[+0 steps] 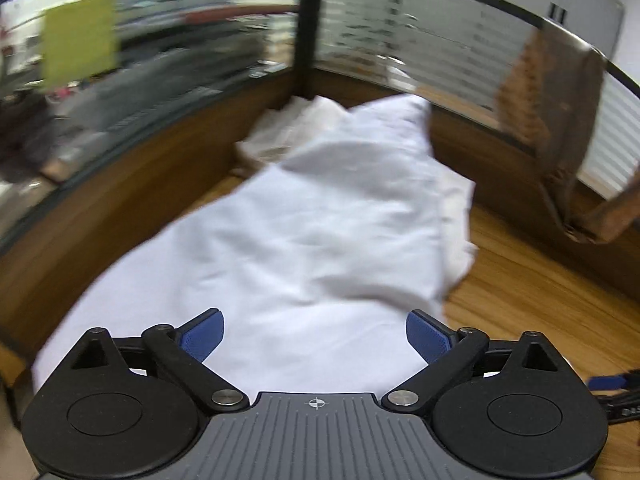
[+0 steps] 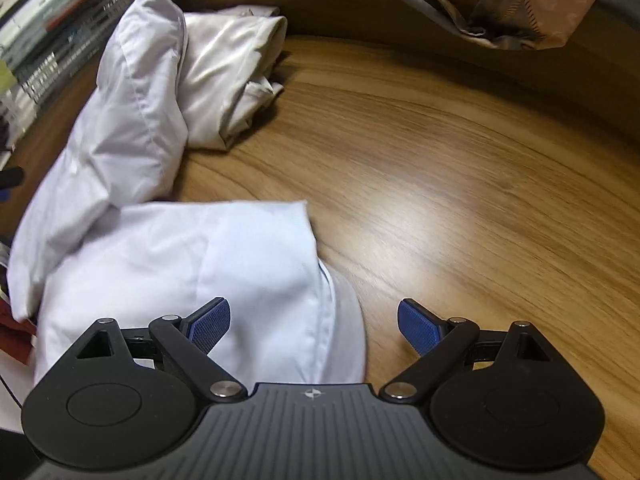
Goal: Fold clothes
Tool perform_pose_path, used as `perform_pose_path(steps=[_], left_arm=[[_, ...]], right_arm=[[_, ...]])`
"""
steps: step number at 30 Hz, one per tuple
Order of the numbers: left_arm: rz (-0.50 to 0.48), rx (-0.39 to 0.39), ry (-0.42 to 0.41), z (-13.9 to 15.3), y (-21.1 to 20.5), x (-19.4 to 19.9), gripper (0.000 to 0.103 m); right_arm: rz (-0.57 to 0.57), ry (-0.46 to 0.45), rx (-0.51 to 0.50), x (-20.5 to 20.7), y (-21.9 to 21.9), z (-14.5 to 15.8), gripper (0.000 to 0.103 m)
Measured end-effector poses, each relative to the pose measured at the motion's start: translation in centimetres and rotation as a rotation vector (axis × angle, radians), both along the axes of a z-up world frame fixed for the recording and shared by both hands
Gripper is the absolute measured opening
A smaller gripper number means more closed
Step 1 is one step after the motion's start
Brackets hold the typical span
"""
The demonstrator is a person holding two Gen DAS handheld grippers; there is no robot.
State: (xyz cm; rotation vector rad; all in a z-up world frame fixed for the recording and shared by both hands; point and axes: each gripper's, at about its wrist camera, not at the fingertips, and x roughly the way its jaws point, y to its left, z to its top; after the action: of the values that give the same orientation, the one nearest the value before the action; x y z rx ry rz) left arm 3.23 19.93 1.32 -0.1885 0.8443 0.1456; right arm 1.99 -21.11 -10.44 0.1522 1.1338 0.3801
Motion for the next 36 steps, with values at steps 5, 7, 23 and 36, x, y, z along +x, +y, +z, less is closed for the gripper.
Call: perform_pose_path(steps=[5,7,23,36], left_arm=[[-0.026,-0.029,0.039,-2.6,-3.6,3.4,0.1],[-0.056,-0.002,0.047,-3.6,-5.1,4.7,0.1],[0.14,0.043,0.072,-5.7,0.6,10.3,0.033],[0.249,0.066,0.068,-5.6,8.3,14.7,0.032]], right_arm=[[0.032,-0.028,0.011,1.5,1.1,-0.3,0.094],[0.06,-0.041,0.01,2.1,1.8,-0.4,0.093],[-0.138,-0.08,-0.223,0.0,-2.9,1.3,0.0],[-0.238,0.012,-0.092,-5.8,-8.3,1.3,0.029]])
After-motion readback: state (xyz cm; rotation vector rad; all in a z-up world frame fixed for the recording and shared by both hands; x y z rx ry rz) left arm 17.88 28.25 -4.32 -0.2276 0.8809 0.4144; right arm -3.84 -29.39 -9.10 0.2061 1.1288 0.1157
